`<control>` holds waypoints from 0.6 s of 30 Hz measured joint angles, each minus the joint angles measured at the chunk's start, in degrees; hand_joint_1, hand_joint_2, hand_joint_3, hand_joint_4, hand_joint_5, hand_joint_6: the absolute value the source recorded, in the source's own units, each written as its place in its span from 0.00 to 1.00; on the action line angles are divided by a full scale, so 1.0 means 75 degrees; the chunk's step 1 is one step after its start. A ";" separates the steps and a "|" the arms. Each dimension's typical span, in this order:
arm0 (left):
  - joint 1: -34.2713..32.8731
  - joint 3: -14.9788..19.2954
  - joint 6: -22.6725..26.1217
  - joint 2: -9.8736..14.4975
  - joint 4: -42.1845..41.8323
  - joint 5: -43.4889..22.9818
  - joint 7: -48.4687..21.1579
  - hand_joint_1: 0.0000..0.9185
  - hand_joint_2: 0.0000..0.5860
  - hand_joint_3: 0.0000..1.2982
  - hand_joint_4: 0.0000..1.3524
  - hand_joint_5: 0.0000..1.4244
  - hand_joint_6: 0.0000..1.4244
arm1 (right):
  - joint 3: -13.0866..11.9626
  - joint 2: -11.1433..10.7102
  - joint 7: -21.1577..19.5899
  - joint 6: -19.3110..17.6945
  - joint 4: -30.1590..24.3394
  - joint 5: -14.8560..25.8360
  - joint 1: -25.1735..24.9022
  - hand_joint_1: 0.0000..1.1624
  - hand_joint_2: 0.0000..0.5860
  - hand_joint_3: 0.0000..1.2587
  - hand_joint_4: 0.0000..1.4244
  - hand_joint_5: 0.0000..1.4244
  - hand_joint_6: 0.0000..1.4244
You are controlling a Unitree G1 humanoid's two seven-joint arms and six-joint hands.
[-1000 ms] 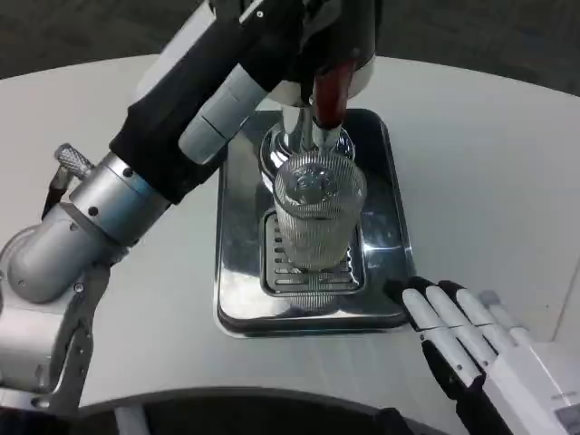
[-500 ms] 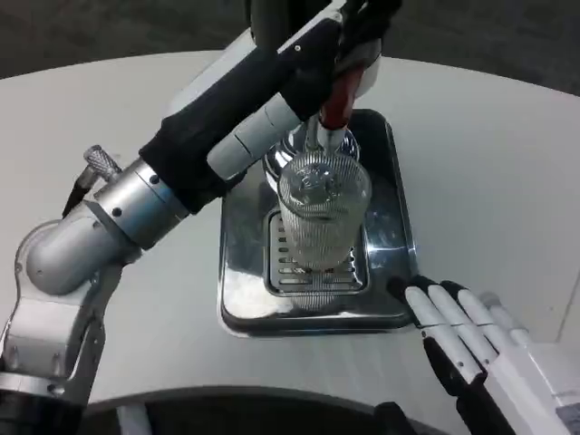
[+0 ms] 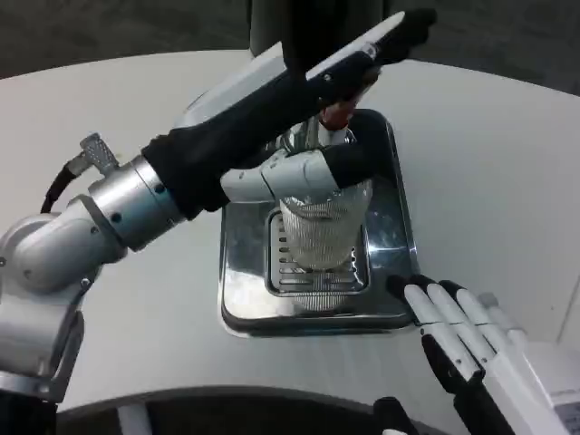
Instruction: Grasp the cup under the faucet to collect the drink, then remove the cup.
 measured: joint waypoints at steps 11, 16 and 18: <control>0.0000 -0.0221 -0.0755 0.0456 -0.0257 0.0865 0.0138 0.00 0.14 0.00 0.00 0.02 0.00 | 0.0092 0.0069 0.0041 0.0136 0.0012 0.0000 -0.0007 0.15 0.77 0.02 0.00 0.00 0.02; 0.0001 -0.0289 -0.0784 0.0565 -0.0336 0.0920 0.0173 0.00 0.14 0.00 0.00 0.02 0.00 | 0.0100 0.0123 0.0092 0.0377 0.0094 0.0048 -0.0171 0.20 0.74 0.03 0.00 0.00 0.03; 0.0001 -0.0305 -0.0866 0.0621 -0.0341 0.0973 0.0219 0.00 0.14 0.00 0.00 0.02 0.00 | 0.0061 0.0138 0.0104 0.0536 0.0166 0.0098 -0.0379 0.22 0.71 0.02 0.00 0.00 0.03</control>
